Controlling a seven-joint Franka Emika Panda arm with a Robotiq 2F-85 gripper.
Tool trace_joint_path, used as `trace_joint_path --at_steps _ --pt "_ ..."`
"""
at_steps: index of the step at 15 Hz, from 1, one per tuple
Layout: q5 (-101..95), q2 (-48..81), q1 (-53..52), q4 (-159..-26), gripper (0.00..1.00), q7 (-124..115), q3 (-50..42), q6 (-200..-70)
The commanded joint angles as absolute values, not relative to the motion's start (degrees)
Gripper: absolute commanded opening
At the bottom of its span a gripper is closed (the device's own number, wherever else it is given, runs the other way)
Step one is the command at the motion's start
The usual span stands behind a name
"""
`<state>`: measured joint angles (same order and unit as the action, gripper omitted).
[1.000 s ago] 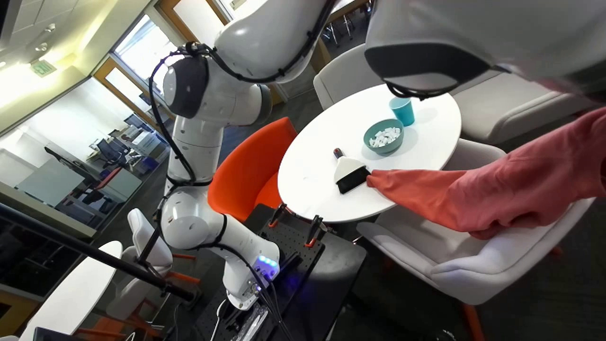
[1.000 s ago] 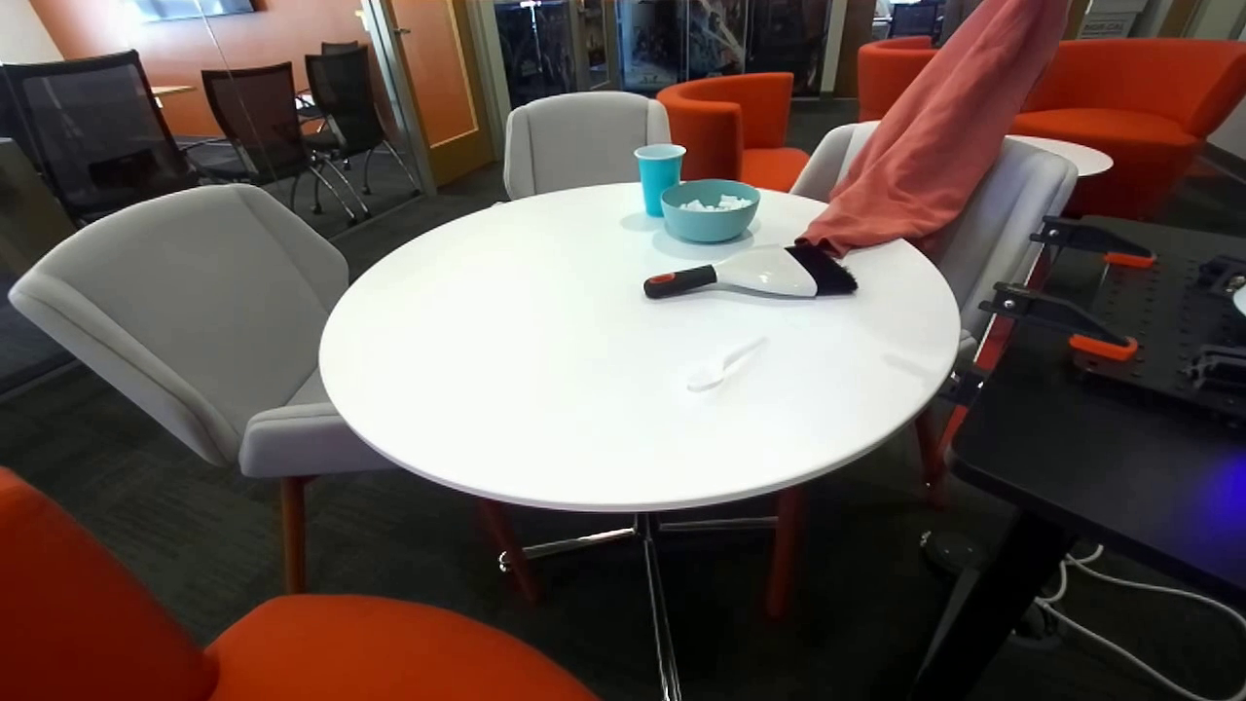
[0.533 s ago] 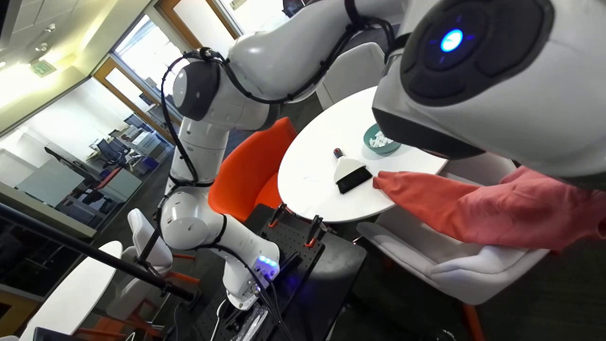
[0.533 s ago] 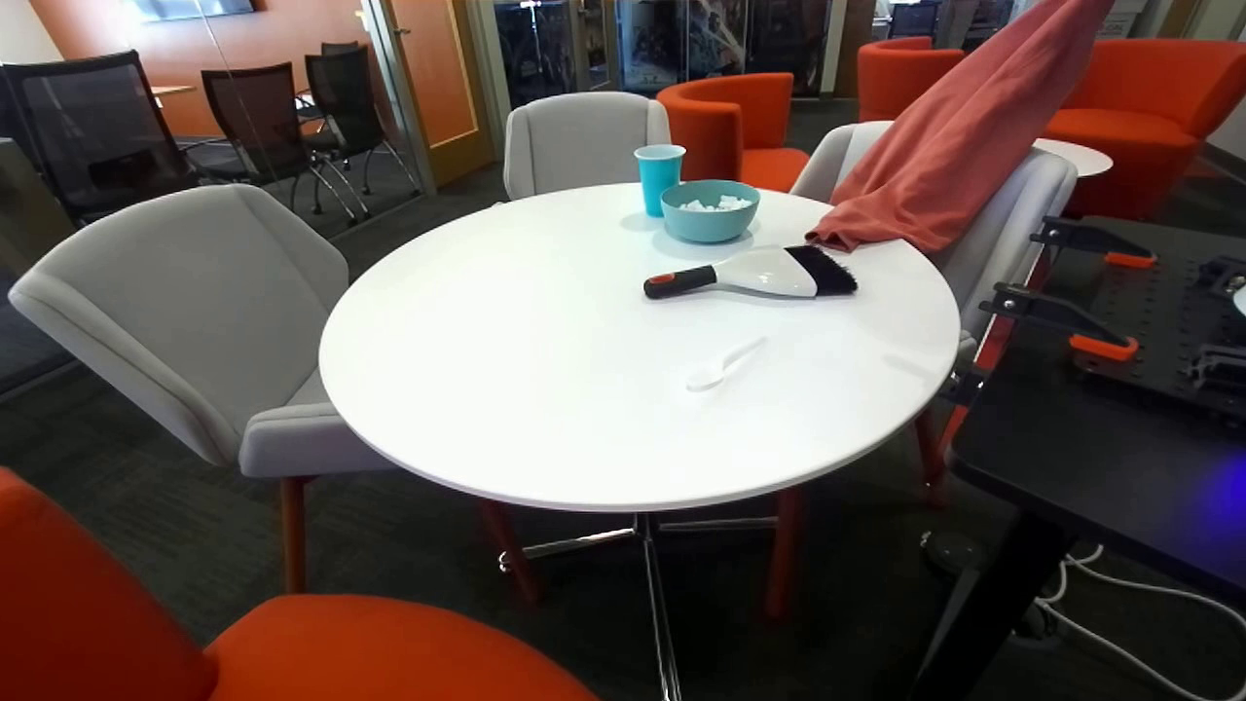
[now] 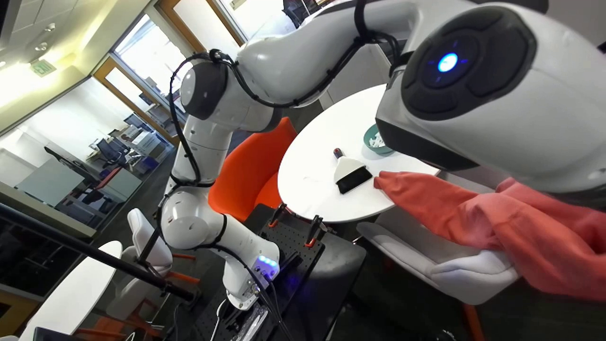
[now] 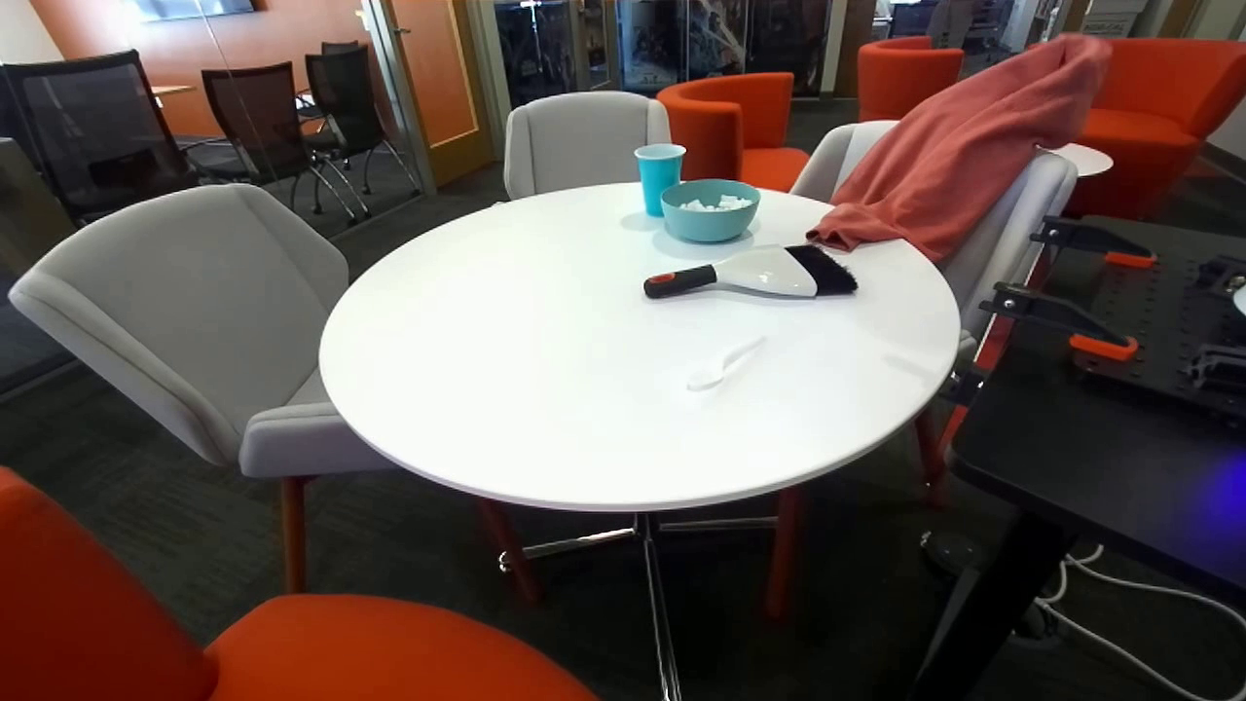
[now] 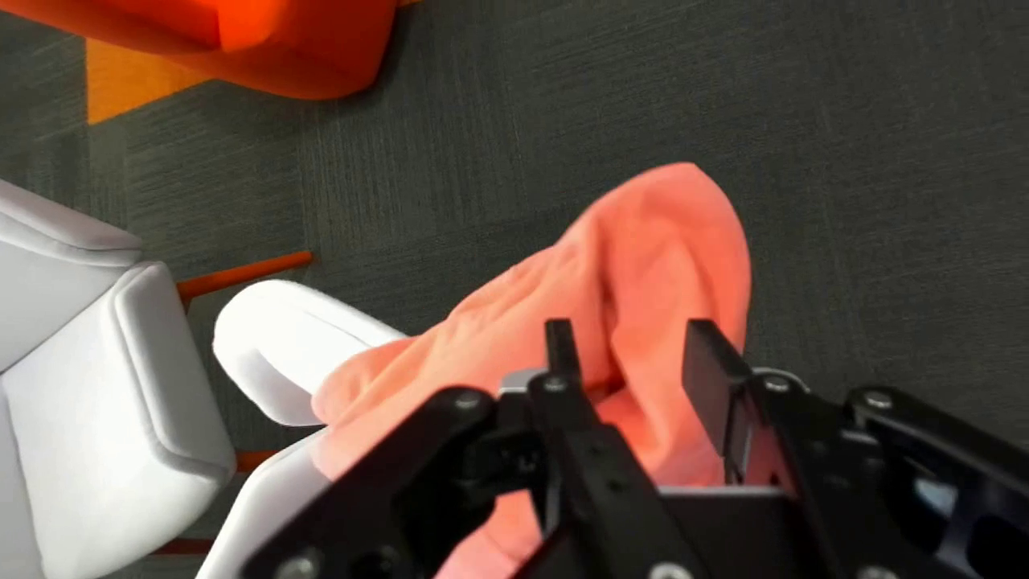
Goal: Hang the shirt on the chair on the right
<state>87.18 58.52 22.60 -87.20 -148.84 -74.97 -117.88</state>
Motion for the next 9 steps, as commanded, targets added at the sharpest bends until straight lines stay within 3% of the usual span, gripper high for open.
trace_joint_path --at_steps 1,5,9 --pt "86.9 58.8 20.0 -88.1 0.71 -148.8 -77.9 -115.7" --pt "79.9 57.8 19.0 -81.3 0.99 -149.4 -80.1 -106.2" --pt "72.4 55.6 16.9 -71.3 1.0 -148.6 -83.3 -95.6"
